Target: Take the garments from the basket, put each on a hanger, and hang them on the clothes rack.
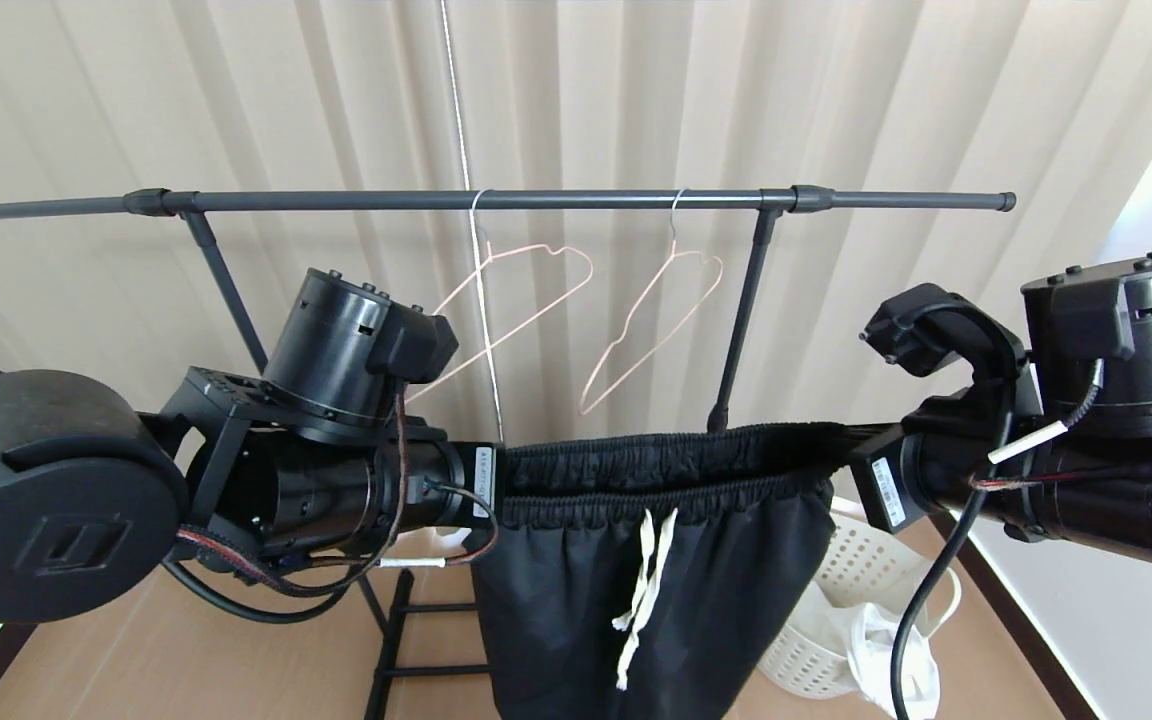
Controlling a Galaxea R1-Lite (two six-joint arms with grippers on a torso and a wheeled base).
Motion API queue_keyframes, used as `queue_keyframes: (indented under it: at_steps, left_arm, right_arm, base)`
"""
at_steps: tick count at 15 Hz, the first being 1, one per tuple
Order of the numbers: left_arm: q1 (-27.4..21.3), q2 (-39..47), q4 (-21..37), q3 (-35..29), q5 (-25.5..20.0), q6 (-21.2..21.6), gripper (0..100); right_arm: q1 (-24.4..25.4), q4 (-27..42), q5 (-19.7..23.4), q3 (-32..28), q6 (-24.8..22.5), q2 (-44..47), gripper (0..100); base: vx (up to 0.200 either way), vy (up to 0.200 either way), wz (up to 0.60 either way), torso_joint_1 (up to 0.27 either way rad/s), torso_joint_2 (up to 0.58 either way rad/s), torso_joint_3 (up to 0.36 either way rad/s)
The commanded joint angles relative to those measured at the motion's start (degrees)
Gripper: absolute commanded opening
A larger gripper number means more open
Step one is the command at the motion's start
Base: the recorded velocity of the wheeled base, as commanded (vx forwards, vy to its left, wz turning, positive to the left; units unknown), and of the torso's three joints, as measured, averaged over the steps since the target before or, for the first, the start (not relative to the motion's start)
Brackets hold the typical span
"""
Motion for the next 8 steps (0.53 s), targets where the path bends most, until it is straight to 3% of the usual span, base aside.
queue_keyframes:
  at_steps: [1, 5, 8]
  left_arm:
    - [2.03, -1.89, 0.31, 0.15, 0.18, -0.01, 0]
    - [5.72, -4.35, 0.4, 2.0, 0.1, 1.13, 0]
    - [5.98, -4.26, 0.31, 2.18, 0.18, 1.3, 0]
  right_arm:
    - [-3.27, -0.08, 0.19, -0.86, 0.07, 1.16, 0]
    - [-12.76, 0.01, 6.25, -3.76, -0.19, 1.86, 0]
    - [-16.45, -0.08, 8.45, -4.46, -1.16, 1.86, 0]
  base:
    - [0.0, 0.0, 0.0, 0.0, 0.0, 0.0]
    - [0.0, 0.0, 0.0, 0.0, 0.0, 0.0]
    - [0.0, 0.0, 0.0, 0.0, 0.0, 0.0]
